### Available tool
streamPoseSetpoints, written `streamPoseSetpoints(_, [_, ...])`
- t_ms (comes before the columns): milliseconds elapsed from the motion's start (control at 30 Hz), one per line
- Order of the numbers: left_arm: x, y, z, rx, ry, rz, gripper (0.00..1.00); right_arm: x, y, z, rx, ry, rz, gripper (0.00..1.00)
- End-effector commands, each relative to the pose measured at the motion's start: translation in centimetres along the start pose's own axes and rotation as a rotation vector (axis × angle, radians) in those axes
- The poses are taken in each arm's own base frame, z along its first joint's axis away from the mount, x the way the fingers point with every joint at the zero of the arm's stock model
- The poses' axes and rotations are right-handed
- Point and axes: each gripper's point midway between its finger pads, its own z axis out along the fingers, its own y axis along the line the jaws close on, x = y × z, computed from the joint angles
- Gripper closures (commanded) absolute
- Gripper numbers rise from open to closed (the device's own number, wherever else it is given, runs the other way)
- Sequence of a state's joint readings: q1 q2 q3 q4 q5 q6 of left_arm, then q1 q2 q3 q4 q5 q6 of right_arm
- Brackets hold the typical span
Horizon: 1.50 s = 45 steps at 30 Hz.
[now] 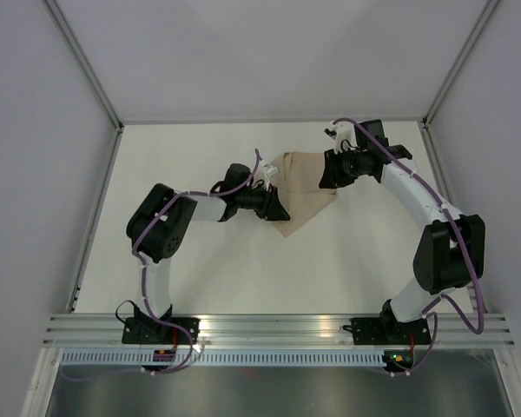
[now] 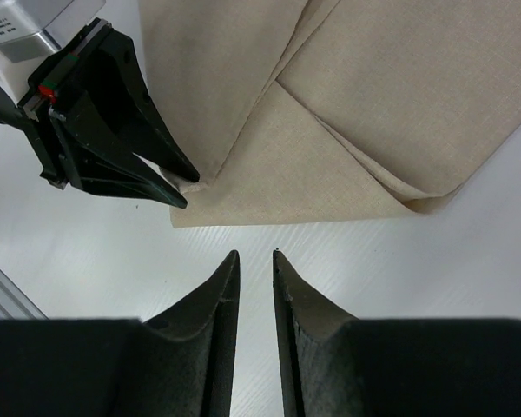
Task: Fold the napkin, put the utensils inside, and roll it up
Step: Fold the napkin at the center of the board.
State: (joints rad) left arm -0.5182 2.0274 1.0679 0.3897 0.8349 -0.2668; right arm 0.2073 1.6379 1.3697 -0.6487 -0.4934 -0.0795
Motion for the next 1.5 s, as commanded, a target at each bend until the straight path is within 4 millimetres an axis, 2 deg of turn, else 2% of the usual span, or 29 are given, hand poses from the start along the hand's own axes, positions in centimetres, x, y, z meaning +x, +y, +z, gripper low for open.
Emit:
streamPoseSetpoints(0, [-2.7,-1.1,-0.1,-0.019,-0.055,0.120,0.62,-0.1,-0.5,0.2,0.018,-0.010,-0.015,0.73])
streamPoseSetpoints(133, [-3.5,-1.6,-0.3,-0.040,-0.093,0.142,0.51,0.5,-0.6,0.2,0.022,-0.004,-0.017,0.73])
streamPoseSetpoints(367, [-5.4,-2.9,-0.3,-0.016,-0.121,0.155,0.47,1.1,-0.8,0.2,0.031,0.004,-0.029,0.72])
streamPoseSetpoints(467, [-5.1,-2.9,-0.1,-0.015,-0.115,0.149,0.47,1.5,-1.0,0.3,0.041,0.011,-0.027,0.72])
streamPoseSetpoints(500, [-5.6,-3.2,-0.2,-0.010,-0.134,0.155,0.48,1.4,-1.0,0.3,0.041,0.009,-0.025,0.72])
streamPoseSetpoints(533, [-7.2,-3.3,-1.1,-0.069,-0.207,0.167,0.48,1.3,-1.2,0.2,0.057,0.008,-0.019,0.73])
streamPoseSetpoints(567, [-6.4,-2.9,-1.2,-0.076,-0.195,0.153,0.48,1.3,-1.2,0.2,0.057,0.008,-0.019,0.73])
streamPoseSetpoints(600, [-8.0,-4.2,-2.4,-0.083,-0.247,0.168,0.48,1.2,-1.2,0.0,0.063,0.007,-0.018,0.72])
streamPoseSetpoints(633, [-8.9,-4.6,-3.1,-0.103,-0.284,0.175,0.48,0.8,-1.3,-0.2,0.075,0.002,-0.024,0.72])
streamPoseSetpoints(667, [-9.2,-3.8,-4.0,-0.188,-0.324,0.154,0.48,0.7,-1.4,-0.3,0.090,0.002,-0.035,0.72])
streamPoseSetpoints(700, [-10.8,-4.9,-5.6,-0.222,-0.380,0.150,0.47,0.6,-1.6,-0.3,0.107,0.008,-0.041,0.71])
streamPoseSetpoints(733, [-11.5,-3.8,-7.0,-0.335,-0.430,0.115,0.45,0.2,-1.6,-0.6,0.120,0.010,-0.056,0.71])
streamPoseSetpoints(767, [-10.9,-3.0,-8.0,-0.409,-0.439,0.051,0.45,0.2,-1.7,-0.3,0.134,0.024,-0.061,0.71])
streamPoseSetpoints(800, [-12.1,-3.8,-9.9,-0.452,-0.489,0.040,0.44,0.1,-1.8,-0.2,0.140,0.032,-0.065,0.71])
streamPoseSetpoints(833, [-11.2,-3.3,-10.7,-0.509,-0.472,-0.005,0.43,-0.4,-1.7,-0.4,0.151,0.032,-0.076,0.72])
streamPoseSetpoints(933, [-11.8,-1.4,-15.0,-0.756,-0.555,-0.091,0.39,-1.2,-1.2,0.4,0.194,0.031,-0.121,0.71])
streamPoseSetpoints(967, [-11.5,-0.9,-15.9,-0.813,-0.531,-0.102,0.39,-1.2,0.0,1.2,0.187,0.038,-0.154,0.71])
streamPoseSetpoints(1033, [-11.6,0.0,-16.9,-0.889,-0.515,-0.101,0.36,-1.6,0.7,2.3,0.207,0.037,-0.191,0.71])
streamPoseSetpoints(1067, [-12.0,1.2,-17.3,-0.932,-0.474,-0.093,0.36,-1.7,1.6,3.1,0.211,0.041,-0.218,0.71])
streamPoseSetpoints(1133, [-12.6,2.6,-17.3,-0.950,-0.434,-0.082,0.36,-1.9,0.5,4.4,0.294,0.040,-0.191,0.73])
streamPoseSetpoints(1167, [-13.5,3.9,-16.9,-0.942,-0.394,-0.062,0.36,-1.3,-0.2,5.1,0.315,0.057,-0.164,0.73])
streamPoseSetpoints(1233, [-14.1,5.9,-16.7,-0.958,-0.350,-0.060,0.37,-0.9,-1.6,5.4,0.366,0.065,-0.154,0.74])
streamPoseSetpoints(1267, [-16.6,6.3,-17.1,-0.925,-0.356,-0.024,0.38,-0.7,-2.3,5.4,0.392,0.070,-0.149,0.74])
streamPoseSetpoints(1300, [-15.4,8.9,-16.0,-0.939,-0.289,-0.050,0.39,-0.5,-2.7,5.4,0.404,0.071,-0.151,0.74])
streamPoseSetpoints(1333, [-14.9,9.7,-15.8,-0.935,-0.242,-0.064,0.42,0.2,-3.3,5.5,0.424,0.081,-0.154,0.74])
streamPoseSetpoints(1367, [-16.0,10.7,-16.1,-0.938,-0.247,-0.050,0.43,0.6,-3.7,5.4,0.436,0.090,-0.151,0.74])
streamPoseSetpoints(1433, [-14.7,13.2,-14.8,-0.918,-0.193,-0.073,0.44,2.5,-4.4,5.6,0.454,0.132,-0.140,0.76])
streamPoseSetpoints(1467, [-15.7,13.8,-14.9,-0.911,-0.203,-0.066,0.45,3.0,-5.1,5.4,0.471,0.138,-0.129,0.76])
